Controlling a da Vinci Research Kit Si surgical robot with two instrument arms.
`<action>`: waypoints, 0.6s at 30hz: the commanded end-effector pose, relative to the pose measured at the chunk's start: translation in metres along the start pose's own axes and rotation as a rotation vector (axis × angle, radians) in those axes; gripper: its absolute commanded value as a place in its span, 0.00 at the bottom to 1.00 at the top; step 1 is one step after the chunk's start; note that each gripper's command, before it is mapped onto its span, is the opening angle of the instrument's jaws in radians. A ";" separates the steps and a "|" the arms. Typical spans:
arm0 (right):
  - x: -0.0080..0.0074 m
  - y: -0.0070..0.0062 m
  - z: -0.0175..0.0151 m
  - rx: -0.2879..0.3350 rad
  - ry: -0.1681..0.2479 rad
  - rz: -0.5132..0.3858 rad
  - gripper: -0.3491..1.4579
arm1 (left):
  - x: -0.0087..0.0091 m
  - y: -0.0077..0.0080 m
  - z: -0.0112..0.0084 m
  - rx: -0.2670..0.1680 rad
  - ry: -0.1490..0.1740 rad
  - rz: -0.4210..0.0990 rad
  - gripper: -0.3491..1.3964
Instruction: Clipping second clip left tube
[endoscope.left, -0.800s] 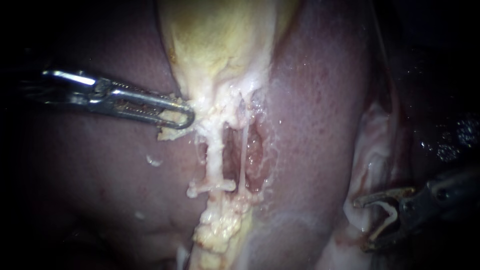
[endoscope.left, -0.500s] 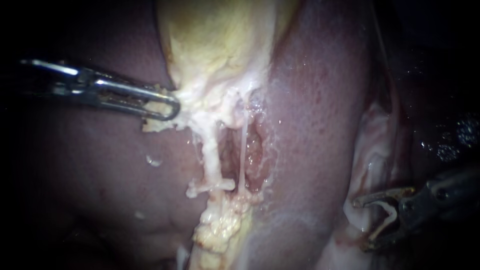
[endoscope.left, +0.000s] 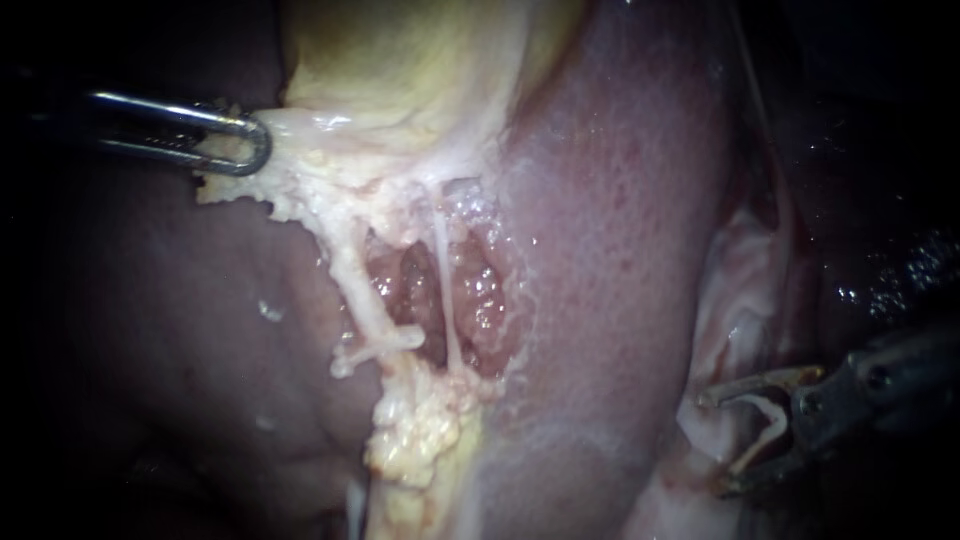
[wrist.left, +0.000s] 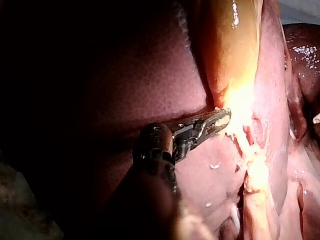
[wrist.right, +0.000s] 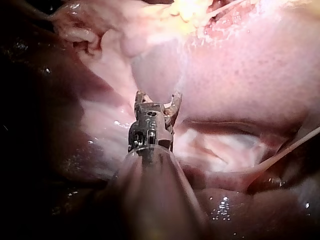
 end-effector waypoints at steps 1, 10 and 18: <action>0.0005 0.0003 0.0002 0.032 0.033 0.003 0.46 | 0.0000 0.0002 0.0000 0.005 0.003 0.000 0.00; 0.0056 0.0035 0.0047 0.065 0.345 0.064 0.46 | -0.0001 0.0004 0.0003 0.001 0.000 0.000 0.00; 0.0085 0.0069 0.0082 0.054 0.497 0.118 0.47 | -0.0002 0.0007 0.0006 -0.002 -0.002 -0.001 0.00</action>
